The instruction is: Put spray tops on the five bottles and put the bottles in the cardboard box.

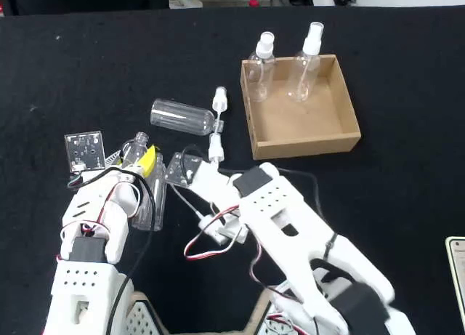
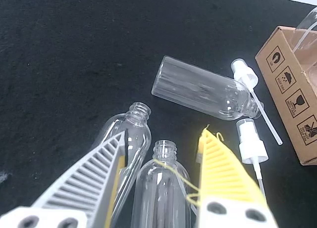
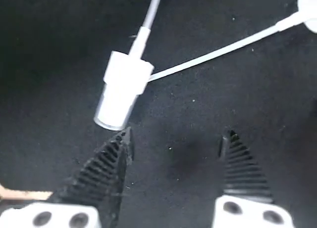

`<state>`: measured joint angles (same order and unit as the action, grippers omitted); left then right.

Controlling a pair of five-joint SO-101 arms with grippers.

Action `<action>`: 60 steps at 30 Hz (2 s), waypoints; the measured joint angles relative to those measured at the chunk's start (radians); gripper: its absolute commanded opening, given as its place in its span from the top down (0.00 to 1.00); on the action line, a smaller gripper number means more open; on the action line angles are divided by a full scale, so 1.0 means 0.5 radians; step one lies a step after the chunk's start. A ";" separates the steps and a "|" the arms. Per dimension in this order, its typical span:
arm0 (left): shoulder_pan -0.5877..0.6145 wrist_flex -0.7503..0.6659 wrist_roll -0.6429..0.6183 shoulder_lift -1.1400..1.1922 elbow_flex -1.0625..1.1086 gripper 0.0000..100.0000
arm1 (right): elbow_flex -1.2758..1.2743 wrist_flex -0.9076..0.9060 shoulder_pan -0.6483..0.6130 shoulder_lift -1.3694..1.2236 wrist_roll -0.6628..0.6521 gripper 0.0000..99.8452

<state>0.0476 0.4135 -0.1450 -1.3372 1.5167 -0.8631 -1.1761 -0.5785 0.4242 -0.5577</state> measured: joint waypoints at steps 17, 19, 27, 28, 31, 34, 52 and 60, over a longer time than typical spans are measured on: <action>-0.945 0.635 1.059 0.046 -0.150 0.76 | 0.301 -0.239 0.850 0.626 0.718 0.79; -0.991 0.761 1.185 0.141 -0.224 0.76 | 0.408 -0.390 0.853 0.626 0.641 0.79; -1.019 1.010 1.488 1.019 -0.730 0.76 | 0.503 -0.715 1.028 0.626 0.350 0.79; -1.019 1.013 1.498 1.148 -0.789 0.76 | 0.503 -0.724 1.099 0.626 0.310 0.79; -1.019 1.013 1.507 1.473 -0.957 0.76 | 0.503 -0.773 1.366 0.626 0.135 0.79; -1.046 1.013 1.544 1.654 -1.062 0.76 | 0.503 -0.807 1.669 0.626 -0.110 0.79; -1.148 0.976 2.090 1.752 -1.120 0.76 | 0.331 -0.810 2.406 0.626 -0.832 0.79; -1.267 0.822 2.102 1.801 -1.120 0.76 | 0.304 -0.779 2.412 0.626 -0.844 0.79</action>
<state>-0.5861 0.8247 0.9060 -0.4365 0.9567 -0.7112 -1.5658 0.6276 0.7373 -0.9797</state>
